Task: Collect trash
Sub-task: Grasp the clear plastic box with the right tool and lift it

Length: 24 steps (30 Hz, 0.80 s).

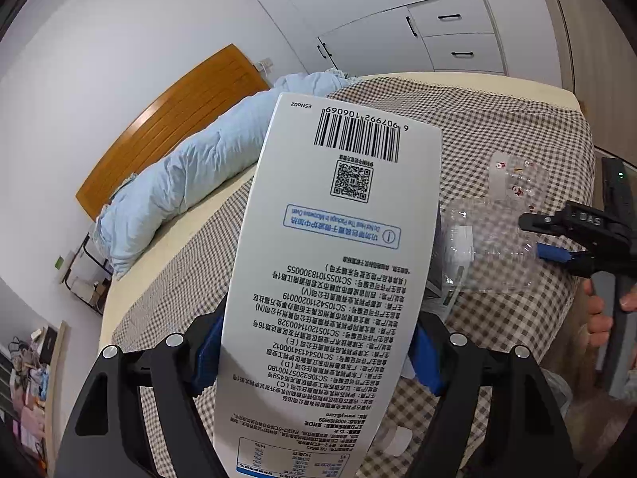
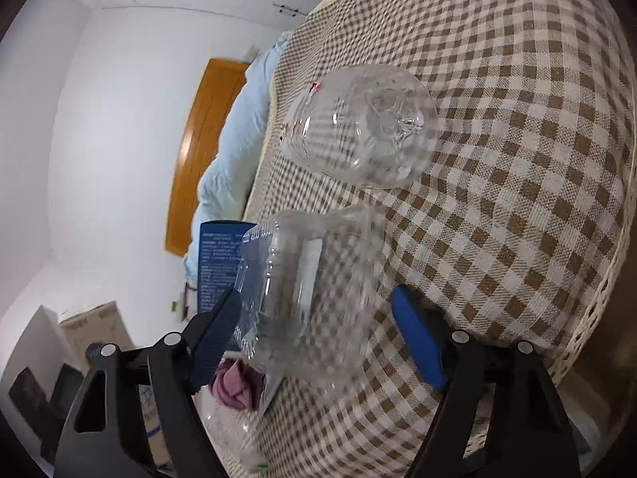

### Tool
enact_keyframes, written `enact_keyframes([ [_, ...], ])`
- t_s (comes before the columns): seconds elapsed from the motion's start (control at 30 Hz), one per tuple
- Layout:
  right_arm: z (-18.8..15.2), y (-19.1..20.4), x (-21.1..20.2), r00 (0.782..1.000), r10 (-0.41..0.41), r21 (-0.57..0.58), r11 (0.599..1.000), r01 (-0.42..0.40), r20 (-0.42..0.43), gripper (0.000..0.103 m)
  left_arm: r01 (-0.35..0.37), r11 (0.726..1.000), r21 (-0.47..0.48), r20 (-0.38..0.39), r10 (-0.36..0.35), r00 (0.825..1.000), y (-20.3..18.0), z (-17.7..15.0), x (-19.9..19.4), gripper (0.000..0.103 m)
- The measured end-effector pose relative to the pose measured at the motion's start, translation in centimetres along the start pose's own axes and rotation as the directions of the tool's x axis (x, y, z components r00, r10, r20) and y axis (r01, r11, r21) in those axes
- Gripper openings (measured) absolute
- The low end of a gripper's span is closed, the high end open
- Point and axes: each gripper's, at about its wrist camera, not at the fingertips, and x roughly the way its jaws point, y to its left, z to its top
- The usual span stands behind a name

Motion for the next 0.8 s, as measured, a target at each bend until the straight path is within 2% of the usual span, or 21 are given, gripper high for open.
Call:
enact_keyframes([
  [0.2,-0.8,1.1,1.3,0.994,-0.09,0.012,0.996,0.089,0.056,0.075,0.024,0.999,-0.023,0.007,-0.024,1.0,-0.4,-0.4,0.2,0.074],
  [0.3,-1.3,1.2,1.6,0.988,-0.124,0.069,0.991,0.117,0.095,0.075,0.041,0.998,-0.04,0.004,-0.041,0.999,-0.7,-0.4,0.6,0.074],
  [0.4,-1.4,1.6,2.4,0.981,-0.156,0.07,0.986,0.149,0.112,0.075,0.051,0.998,-0.045,0.002,-0.051,0.999,-1.1,-0.3,1.0,0.074],
  [0.43,-1.5,1.8,2.6,0.98,-0.165,0.067,0.985,0.158,0.112,0.073,0.051,0.998,-0.044,0.003,-0.051,0.999,-1.2,-0.3,1.1,0.074],
  [0.63,-1.1,1.6,2.5,0.989,-0.134,0.102,0.987,0.127,0.056,0.067,0.058,0.997,-0.049,0.011,-0.058,0.998,-1.7,-0.6,1.0,0.074],
  [0.8,-1.1,1.6,1.3,0.983,-0.155,0.061,0.987,0.149,0.094,0.064,0.063,0.997,-0.052,0.011,-0.062,0.998,-1.7,-1.1,0.8,0.074],
])
